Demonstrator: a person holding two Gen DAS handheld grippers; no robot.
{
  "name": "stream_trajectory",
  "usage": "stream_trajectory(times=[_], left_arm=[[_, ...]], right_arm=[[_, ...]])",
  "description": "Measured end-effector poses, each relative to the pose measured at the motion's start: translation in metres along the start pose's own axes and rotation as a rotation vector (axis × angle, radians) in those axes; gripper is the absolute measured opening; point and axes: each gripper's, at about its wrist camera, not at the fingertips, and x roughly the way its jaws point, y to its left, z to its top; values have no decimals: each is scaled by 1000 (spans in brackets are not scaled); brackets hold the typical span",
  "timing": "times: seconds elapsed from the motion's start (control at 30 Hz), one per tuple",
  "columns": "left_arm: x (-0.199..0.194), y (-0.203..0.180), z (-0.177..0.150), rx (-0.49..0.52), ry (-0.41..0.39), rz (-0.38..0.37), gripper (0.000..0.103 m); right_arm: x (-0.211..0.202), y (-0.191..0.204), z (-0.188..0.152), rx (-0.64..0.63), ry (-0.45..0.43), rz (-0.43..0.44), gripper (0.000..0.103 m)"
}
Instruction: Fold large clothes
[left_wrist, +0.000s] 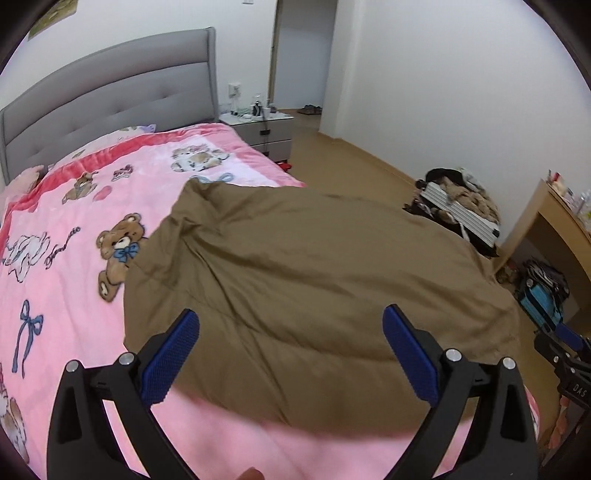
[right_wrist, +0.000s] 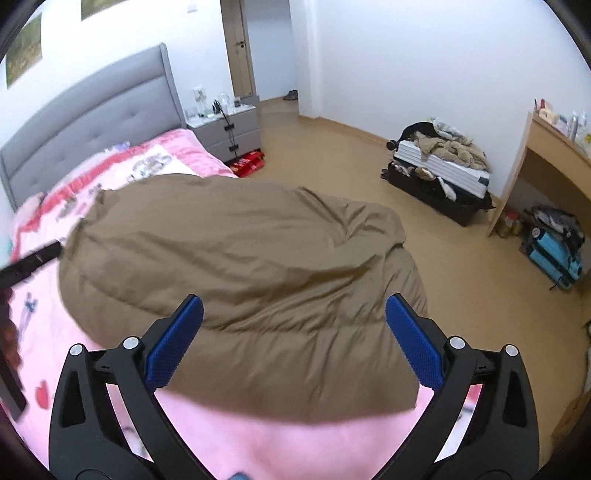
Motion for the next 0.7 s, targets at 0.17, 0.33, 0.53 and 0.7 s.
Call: stream_trajectory(times=[0.17,0.33,0.53,0.7], left_arm=[[-23,-28,-20,76,-35,11,98],[-46,-41,-33,121,-83,4,98],[-55,-48,-39,113,-80,-16,98],[-64,-55,-42,117,-88,-31,98]], right_arm=[[-23,-1,-10,17,-15,10,95],[-43,6,-17,-17,-47,0,95],[-56,18,-26,-93,-50,-12,95],[-62,20,-28,-106,-55,-16,95]])
